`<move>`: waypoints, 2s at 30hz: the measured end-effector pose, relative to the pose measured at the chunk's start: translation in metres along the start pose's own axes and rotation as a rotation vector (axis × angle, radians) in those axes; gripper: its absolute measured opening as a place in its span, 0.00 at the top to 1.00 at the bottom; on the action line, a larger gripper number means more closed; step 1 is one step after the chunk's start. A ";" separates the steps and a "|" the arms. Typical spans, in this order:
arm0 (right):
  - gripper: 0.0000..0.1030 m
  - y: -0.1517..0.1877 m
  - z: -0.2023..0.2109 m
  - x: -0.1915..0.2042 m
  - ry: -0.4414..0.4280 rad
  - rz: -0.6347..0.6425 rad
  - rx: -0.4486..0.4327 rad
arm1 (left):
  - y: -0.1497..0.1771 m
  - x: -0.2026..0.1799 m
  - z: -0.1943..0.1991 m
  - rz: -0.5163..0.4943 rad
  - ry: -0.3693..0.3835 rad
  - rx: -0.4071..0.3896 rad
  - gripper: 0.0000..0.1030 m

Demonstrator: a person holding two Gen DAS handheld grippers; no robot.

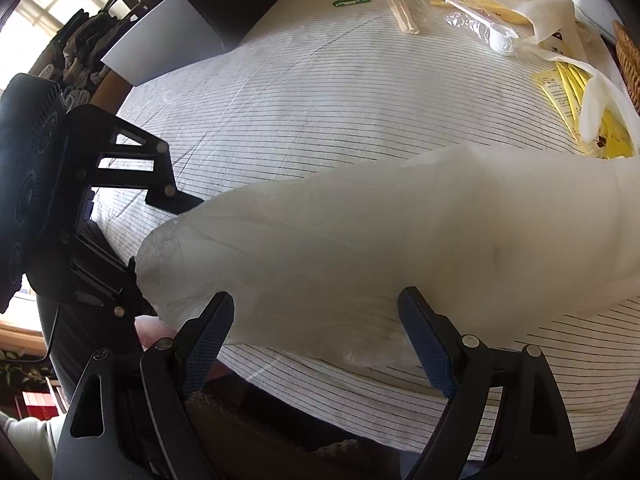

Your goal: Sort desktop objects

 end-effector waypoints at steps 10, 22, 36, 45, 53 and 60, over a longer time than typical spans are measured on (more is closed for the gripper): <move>0.15 0.000 -0.004 0.003 0.049 0.046 0.004 | 0.046 0.083 0.032 0.548 0.027 -0.201 0.99; 0.12 -0.002 -0.009 0.004 0.079 0.054 0.031 | 0.044 0.067 0.060 0.347 -0.054 -0.208 0.85; 0.04 -0.003 -0.011 0.006 0.079 0.055 0.036 | 0.024 -0.003 0.037 -0.060 0.075 -0.101 0.49; 0.03 -0.003 -0.013 0.010 0.068 0.049 0.028 | 0.016 0.010 0.045 -0.095 -0.008 -0.114 0.48; 0.02 -0.004 -0.013 0.011 0.066 0.049 0.034 | 0.012 0.036 0.045 -0.079 0.002 -0.109 0.48; 0.00 -0.005 -0.014 0.012 0.074 0.049 0.036 | 0.012 0.023 0.023 -0.092 0.021 -0.101 0.51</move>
Point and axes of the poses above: each gripper's, at about its wrist camera, not at the fingertips, and z roughly against the way its jaws point, x to its left, y to its underside, the point moved 9 cm from there along -z, roughly the way its jaws point, and after that the axes turned 6 degrees about x, right-handed, at the moved point
